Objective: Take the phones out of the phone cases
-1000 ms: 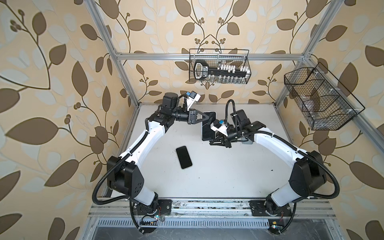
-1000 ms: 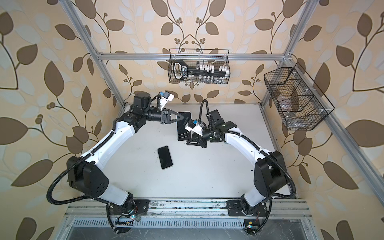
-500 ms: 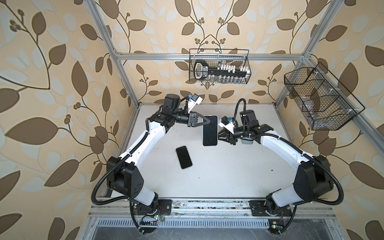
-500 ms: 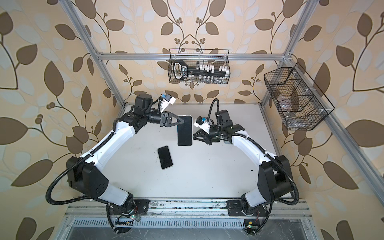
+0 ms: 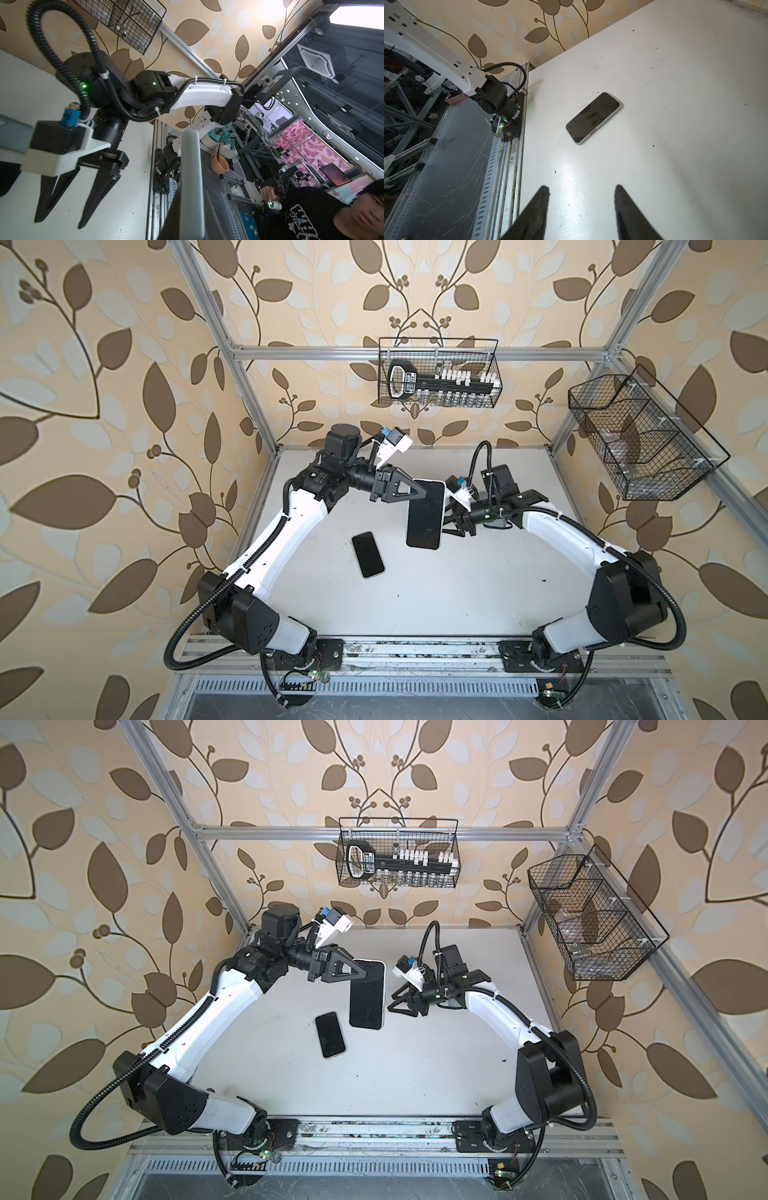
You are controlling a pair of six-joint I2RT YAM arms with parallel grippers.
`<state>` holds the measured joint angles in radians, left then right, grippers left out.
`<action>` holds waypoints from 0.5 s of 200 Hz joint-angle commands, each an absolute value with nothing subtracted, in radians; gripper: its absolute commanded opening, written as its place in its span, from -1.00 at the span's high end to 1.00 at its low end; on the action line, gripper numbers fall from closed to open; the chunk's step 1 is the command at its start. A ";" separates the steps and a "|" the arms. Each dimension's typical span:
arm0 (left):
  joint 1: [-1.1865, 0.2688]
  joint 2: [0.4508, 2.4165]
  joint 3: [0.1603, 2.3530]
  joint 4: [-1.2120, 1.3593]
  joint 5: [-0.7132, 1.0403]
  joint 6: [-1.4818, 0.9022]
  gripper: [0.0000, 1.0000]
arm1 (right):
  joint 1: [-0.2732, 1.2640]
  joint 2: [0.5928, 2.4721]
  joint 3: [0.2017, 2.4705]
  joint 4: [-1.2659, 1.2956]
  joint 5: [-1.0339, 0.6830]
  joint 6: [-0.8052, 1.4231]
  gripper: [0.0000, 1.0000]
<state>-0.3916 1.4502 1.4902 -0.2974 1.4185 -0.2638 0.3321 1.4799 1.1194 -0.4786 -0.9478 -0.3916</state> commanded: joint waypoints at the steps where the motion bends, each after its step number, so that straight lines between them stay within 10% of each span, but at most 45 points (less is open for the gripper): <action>1: -0.377 1.483 1.543 -0.278 1.403 -0.307 1.00 | 0.323 1.372 1.075 -0.447 -1.011 -0.311 -0.18; 100: -0.355 1.528 1.547 -0.263 1.405 -0.311 1.00 | 0.345 1.322 1.197 -0.685 -1.096 -0.403 -0.11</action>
